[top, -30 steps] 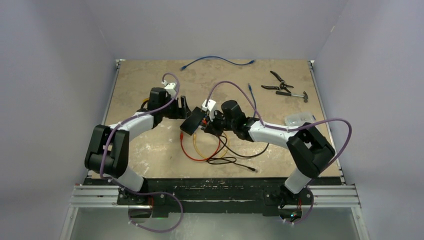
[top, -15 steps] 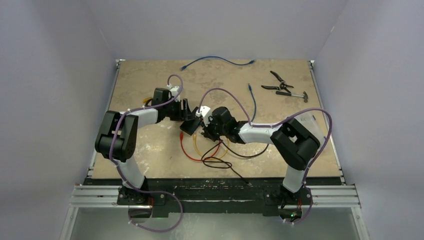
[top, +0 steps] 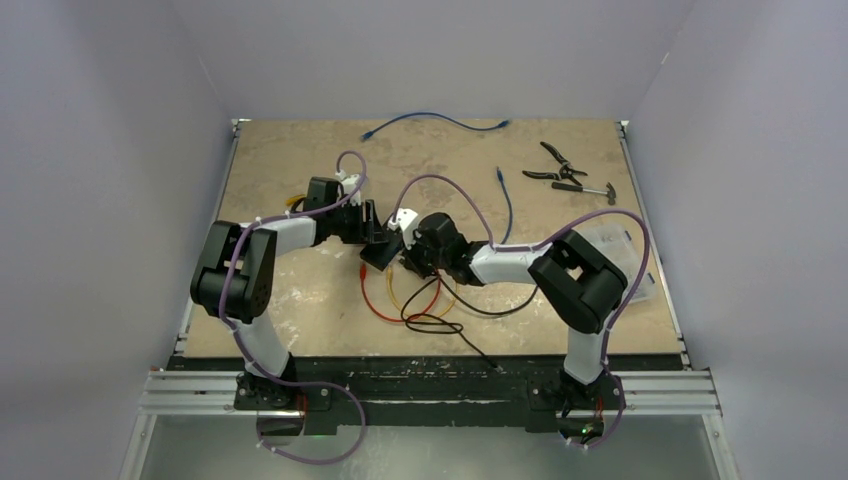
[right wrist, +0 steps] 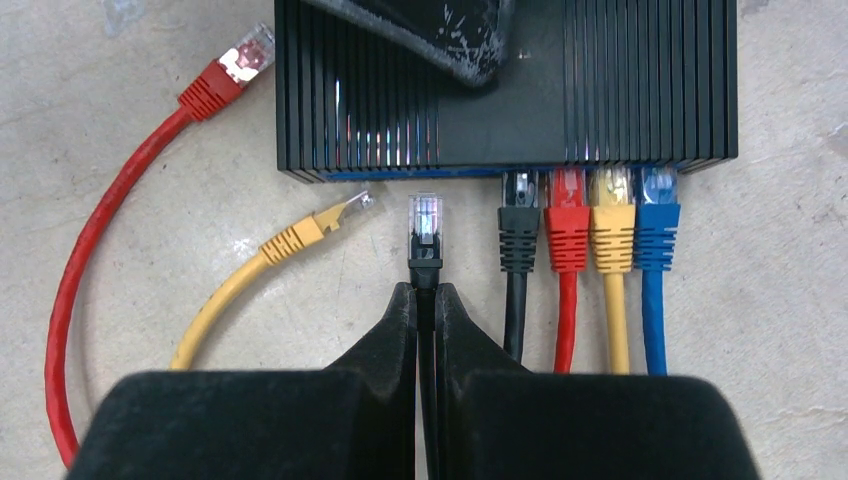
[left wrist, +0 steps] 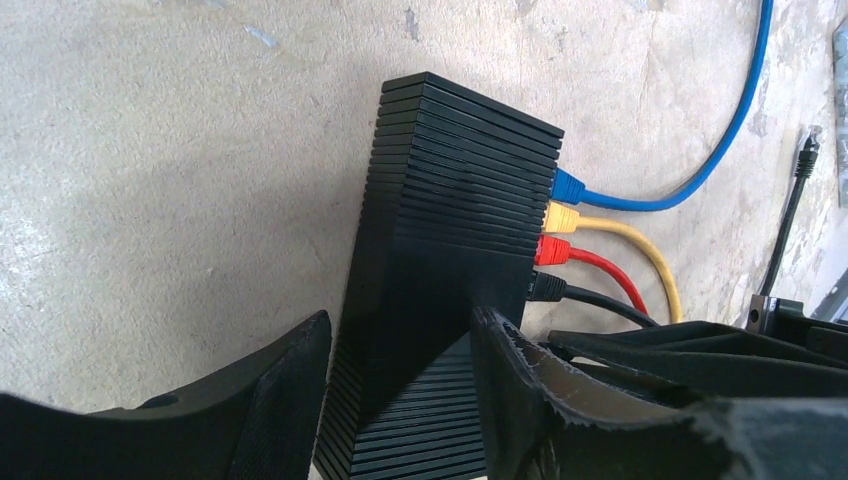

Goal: Insert the plug into the switch port

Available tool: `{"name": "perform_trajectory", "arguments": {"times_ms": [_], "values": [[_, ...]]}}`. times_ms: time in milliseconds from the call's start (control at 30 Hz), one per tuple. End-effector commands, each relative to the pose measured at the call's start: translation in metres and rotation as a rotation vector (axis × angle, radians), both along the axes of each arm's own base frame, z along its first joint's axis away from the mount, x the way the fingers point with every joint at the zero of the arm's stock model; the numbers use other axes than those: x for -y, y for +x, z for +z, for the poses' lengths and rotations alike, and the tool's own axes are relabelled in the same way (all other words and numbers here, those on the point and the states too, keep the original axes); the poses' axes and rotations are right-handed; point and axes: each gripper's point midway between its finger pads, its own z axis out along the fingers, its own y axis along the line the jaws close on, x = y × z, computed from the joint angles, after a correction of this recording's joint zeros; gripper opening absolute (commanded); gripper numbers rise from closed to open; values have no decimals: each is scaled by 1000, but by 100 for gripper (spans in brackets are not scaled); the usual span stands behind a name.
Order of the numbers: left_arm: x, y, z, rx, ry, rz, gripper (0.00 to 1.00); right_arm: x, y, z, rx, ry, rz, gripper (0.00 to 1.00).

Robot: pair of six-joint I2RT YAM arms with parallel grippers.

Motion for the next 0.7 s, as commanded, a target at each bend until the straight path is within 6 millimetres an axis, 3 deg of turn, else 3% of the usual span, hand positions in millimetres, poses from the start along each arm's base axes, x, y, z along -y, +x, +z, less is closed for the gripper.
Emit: {"name": "perform_trajectory", "arguments": {"times_ms": [0, 667], "values": [[1, -7, -2, -24, -19, -16, 51, -20, 15, 23, 69, 68, -2, 0], [2, -12, -2, -28, -22, -21, 49, -19, 19, 15, 65, 65, -44, 0]]}}
